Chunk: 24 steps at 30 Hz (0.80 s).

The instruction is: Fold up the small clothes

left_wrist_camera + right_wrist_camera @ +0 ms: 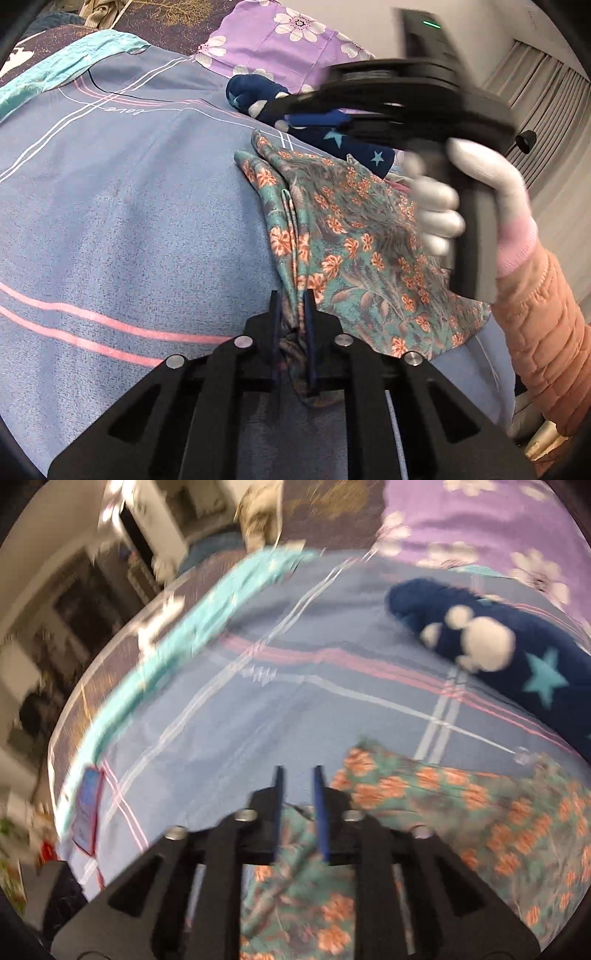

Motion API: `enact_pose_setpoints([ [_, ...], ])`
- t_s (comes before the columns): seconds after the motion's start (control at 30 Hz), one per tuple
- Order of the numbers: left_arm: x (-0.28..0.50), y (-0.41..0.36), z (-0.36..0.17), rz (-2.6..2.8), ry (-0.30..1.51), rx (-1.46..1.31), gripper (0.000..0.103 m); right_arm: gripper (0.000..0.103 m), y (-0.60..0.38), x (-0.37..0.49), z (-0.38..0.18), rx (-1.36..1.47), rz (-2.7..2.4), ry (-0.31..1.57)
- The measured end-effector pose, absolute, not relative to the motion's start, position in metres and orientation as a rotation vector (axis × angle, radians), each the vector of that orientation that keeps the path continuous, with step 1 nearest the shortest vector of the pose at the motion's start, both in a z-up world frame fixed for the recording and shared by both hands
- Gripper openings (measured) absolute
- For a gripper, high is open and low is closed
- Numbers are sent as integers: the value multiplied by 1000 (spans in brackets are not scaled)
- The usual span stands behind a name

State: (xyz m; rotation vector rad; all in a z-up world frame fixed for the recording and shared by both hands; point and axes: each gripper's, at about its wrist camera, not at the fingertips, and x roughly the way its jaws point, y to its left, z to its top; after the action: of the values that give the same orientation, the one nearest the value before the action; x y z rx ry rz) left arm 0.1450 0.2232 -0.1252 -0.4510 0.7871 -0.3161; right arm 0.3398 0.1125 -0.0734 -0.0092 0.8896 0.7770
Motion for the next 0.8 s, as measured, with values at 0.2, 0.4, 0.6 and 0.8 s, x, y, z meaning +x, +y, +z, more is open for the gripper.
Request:
enact_pose_setpoints([
  [0.2,145,229,-130,-324,797,-498,22,49,41,274,-82,-71,731,869],
  [0.4,147,226,-127,-310,797,-485,28,55,-15,215,-137,-20,665,981],
  [0.6,145,222,-123,-292,804,-451,30,75,-4,188,-145,-112,648,880],
  [0.8,132,223,-112,-215,808,-395,43,68,-11,158,-142,-140,649,872],
])
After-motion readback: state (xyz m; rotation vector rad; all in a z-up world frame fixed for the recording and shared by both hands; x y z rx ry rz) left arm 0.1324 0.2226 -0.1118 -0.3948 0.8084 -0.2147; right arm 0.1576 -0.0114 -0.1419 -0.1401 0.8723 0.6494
